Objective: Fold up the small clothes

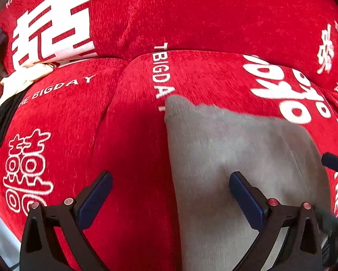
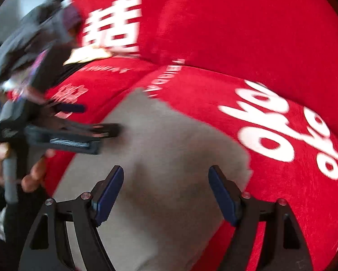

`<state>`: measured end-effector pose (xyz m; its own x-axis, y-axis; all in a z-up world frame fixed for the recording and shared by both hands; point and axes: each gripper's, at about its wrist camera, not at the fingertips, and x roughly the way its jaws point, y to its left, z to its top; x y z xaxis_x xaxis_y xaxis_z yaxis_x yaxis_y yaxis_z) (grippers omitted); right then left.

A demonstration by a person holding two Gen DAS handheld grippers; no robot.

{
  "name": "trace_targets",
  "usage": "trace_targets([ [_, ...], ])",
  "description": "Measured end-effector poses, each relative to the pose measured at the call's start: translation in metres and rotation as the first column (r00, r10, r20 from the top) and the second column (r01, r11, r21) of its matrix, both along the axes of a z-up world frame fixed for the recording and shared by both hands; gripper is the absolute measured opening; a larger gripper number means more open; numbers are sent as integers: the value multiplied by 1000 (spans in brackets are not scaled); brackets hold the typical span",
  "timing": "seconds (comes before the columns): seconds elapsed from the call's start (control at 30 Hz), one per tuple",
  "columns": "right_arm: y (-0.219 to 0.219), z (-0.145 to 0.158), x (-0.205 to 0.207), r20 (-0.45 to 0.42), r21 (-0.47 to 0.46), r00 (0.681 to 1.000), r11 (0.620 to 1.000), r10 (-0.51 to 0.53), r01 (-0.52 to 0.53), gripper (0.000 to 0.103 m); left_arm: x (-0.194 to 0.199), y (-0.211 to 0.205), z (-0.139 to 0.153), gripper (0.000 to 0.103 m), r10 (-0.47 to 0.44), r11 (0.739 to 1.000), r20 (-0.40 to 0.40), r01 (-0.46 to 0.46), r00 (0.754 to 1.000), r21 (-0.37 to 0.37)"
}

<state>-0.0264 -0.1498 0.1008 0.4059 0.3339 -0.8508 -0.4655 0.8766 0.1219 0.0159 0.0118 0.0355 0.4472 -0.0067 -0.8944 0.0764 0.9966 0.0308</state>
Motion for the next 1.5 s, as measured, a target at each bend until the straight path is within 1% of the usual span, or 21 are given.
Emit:
trace_targets([
  [0.1,19,-3,-21,11,-45,996,995,87,-86,80,-13,-1,-2,103,-7,999,21,7,1000,33],
  [0.2,24,-21,-34,7,-156,994,982,109,-106,80,-17,4,0,103,7,1000,21,-7,1000,15],
  [0.27,15,-21,-43,40,-149,992,983,116,-109,80,-20,5,1,103,2,1000,21,-2,1000,15],
  [0.43,-6,-19,-57,44,-147,994,985,103,-96,80,-35,5,10,103,-16,999,45,14,999,43],
  [0.47,-8,-18,-60,45,-159,994,983,104,-95,80,-40,5,13,103,-16,999,50,14,999,46],
  [0.53,-7,-13,-67,59,-214,994,973,96,-81,80,-53,5,21,103,-25,999,65,22,998,45],
  [0.6,-5,-5,-78,95,-237,991,969,93,-68,80,-66,6,26,103,-42,999,78,39,996,35],
  [0.7,2,8,-95,154,-186,981,978,119,-89,80,-88,1,29,103,-73,997,90,71,993,33],
  [0.8,16,5,-110,159,-159,975,978,158,-133,80,-104,-6,23,103,-96,995,80,93,992,43],
  [0.87,24,-5,-117,147,-182,971,970,188,-160,80,-112,-10,17,103,-108,994,63,105,992,40],
  [0.93,27,-21,-123,122,-225,971,959,205,-174,80,-116,-11,11,103,-115,992,57,112,992,55],
  [0.97,26,-27,-126,113,-234,972,957,205,-174,80,-118,-11,7,103,-114,992,52,111,992,61],
  [1.03,20,-35,-132,111,-232,974,958,196,-166,80,-121,-7,2,103,-113,993,44,111,993,42],
  [1.1,12,-37,-136,114,-207,977,966,183,-156,80,-123,-4,-1,103,-109,994,40,108,993,23],
  [1.17,9,-36,-141,118,-206,977,967,178,-151,80,-125,-1,-3,103,-106,994,37,105,994,12],
  [1.23,9,-36,-146,115,-227,977,962,179,-149,80,-130,0,-3,103,-99,995,36,99,994,19],
  [1.3,6,-39,-148,87,-251,985,960,151,-125,81,-138,0,0,103,-97,995,44,95,994,37],
  [1.37,2,-34,-151,81,-227,988,968,132,-111,81,-148,1,1,103,-100,994,49,98,994,37],
  [1.43,4,-25,-158,93,-190,986,975,139,-120,81,-155,1,1,103,-115,993,48,114,992,26],
  [1.5,12,-19,-164,110,-171,981,975,161,-141,81,-160,-2,-4,103,-126,992,40,125,991,30],
])
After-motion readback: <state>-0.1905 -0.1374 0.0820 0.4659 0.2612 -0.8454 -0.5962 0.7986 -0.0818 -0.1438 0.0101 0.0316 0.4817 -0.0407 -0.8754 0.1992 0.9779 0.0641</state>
